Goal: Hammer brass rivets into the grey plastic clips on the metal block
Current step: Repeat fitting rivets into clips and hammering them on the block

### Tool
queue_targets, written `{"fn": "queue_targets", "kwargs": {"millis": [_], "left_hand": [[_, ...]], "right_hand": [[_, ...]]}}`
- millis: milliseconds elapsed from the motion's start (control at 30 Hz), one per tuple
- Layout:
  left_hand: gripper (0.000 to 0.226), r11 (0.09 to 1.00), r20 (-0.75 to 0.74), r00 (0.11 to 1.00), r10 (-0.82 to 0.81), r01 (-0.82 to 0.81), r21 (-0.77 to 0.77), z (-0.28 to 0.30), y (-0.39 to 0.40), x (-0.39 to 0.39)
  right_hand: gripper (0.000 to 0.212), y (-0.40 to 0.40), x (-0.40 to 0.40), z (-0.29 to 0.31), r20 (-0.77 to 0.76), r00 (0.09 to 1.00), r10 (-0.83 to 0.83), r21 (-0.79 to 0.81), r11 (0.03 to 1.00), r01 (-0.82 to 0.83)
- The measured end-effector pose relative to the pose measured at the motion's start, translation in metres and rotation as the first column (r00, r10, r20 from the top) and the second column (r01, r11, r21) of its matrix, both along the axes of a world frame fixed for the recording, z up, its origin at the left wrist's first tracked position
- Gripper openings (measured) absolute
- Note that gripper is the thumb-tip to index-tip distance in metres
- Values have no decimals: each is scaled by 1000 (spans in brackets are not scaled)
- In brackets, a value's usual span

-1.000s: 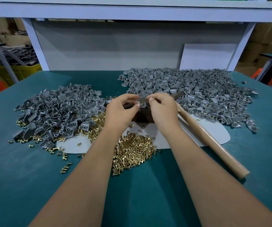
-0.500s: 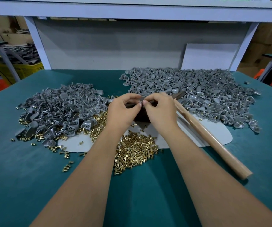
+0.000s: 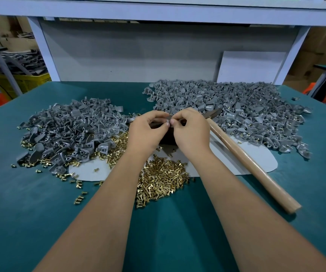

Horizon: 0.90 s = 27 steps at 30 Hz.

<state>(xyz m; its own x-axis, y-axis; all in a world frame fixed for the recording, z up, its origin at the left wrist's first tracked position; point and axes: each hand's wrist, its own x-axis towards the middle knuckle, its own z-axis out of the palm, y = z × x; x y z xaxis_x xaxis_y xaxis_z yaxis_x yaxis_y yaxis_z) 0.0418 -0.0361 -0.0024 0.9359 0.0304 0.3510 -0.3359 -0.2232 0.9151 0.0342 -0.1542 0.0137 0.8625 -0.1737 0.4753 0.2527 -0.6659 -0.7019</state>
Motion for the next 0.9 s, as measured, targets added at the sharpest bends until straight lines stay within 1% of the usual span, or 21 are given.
{"fn": "queue_targets", "kwargs": {"millis": [200,367,400,433,500,533,567,633,767,833,900], "left_hand": [[24,1000,17,1000,10,-10,22,0,0,-3],[22,999,7,1000,23,-23,35,1,0,-5],[21,999,3,1000,29,-29,37,0,0,-4],[21,999,-2,999,37,-37,40,0,0,-4],[18,998,-13,998,55,-54,38,0,0,-3],[17,998,-17,998,58,-58,33,1,0,-3],[17,998,-21,998,57,-57,28,1,0,-2],[17,999,-26,998,49,-48,20,1,0,-2],[24,1000,-20,999,26,-26,-8,1,0,-2],[26,999,-18,1000,23,-23,-23,1,0,-2],[27,999,-10,1000,17,-17,-32,1,0,-2]], "right_hand": [[26,0,2,0,-91,996,-25,54,998,30],[15,-6,2,-4,-63,998,31,81,996,-26],[16,-8,2,-4,-61,997,52,113,993,-45],[21,-10,2,-3,-66,995,72,178,982,-60],[29,-11,2,1,-89,990,108,369,927,-68],[30,-12,2,2,-96,989,116,436,898,-63],[30,-12,2,3,-98,988,118,457,887,-60],[27,-11,2,3,-95,989,118,402,913,-70],[20,-7,4,3,-83,993,79,167,984,-65],[17,-4,5,2,-70,996,46,41,998,-43],[15,-2,6,2,-56,998,12,-50,999,-14]]}}
